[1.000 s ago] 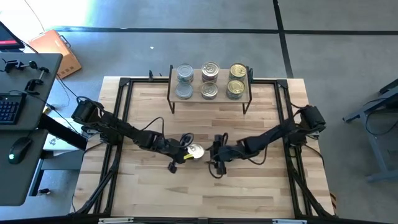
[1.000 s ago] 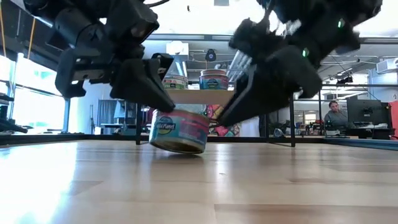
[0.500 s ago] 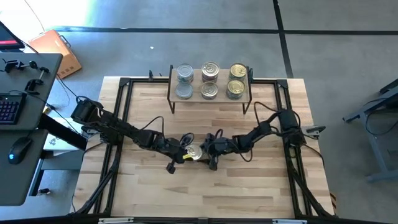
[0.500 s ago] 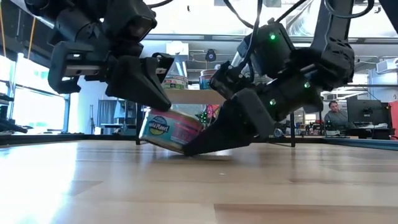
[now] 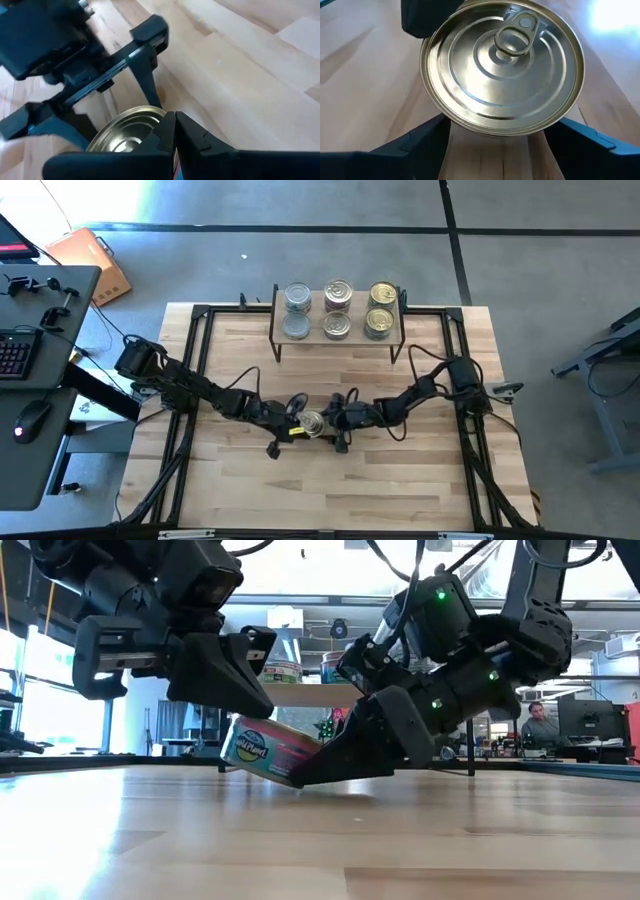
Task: Stack canned seafood by type on shelf
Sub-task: Stack the blue tuna can on top of the other blue tuna can on the shelf
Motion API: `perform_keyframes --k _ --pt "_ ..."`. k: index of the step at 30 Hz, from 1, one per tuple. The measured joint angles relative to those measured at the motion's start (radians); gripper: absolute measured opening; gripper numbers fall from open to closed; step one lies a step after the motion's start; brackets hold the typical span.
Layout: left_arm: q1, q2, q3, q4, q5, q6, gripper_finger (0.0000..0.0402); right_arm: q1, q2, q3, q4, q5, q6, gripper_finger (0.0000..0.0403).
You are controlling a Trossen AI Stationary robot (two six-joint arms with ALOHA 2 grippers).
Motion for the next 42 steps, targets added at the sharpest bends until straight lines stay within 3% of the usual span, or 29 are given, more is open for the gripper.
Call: perform_keyframes --k 6,13,20,23,28,31,42 --pt "-0.002 0.001 0.000 -0.034 -0.037 -0.038 0.0007 0.024 -0.079 0.004 -0.227 0.063 0.091 0.0307" --pt "-0.019 -0.076 0.000 -0.140 -0.064 -0.092 0.0079 0.051 -0.121 0.003 -0.326 0.079 0.062 0.0307" --pt "-0.031 -0.182 -0.004 -0.453 -0.112 -0.314 0.0127 0.048 -0.121 0.002 -0.291 -0.051 -0.027 0.0307" --pt "-0.031 -0.175 -0.062 -0.397 -0.112 -0.392 0.0127 0.038 -0.121 0.012 -0.300 -0.055 -0.017 0.0307" --pt "-0.027 -0.110 -0.161 -0.091 -0.111 -0.405 0.0115 -0.006 -0.121 0.050 -0.360 -0.052 0.017 0.0307" --pt "-0.018 -0.088 -0.181 0.012 -0.111 -0.392 0.0108 -0.018 -0.121 0.079 -0.392 -0.055 0.000 0.0307" --pt "0.006 -0.035 -0.176 0.070 -0.079 -0.341 0.0087 -0.019 -0.079 0.134 -0.393 -0.070 -0.082 0.0308"
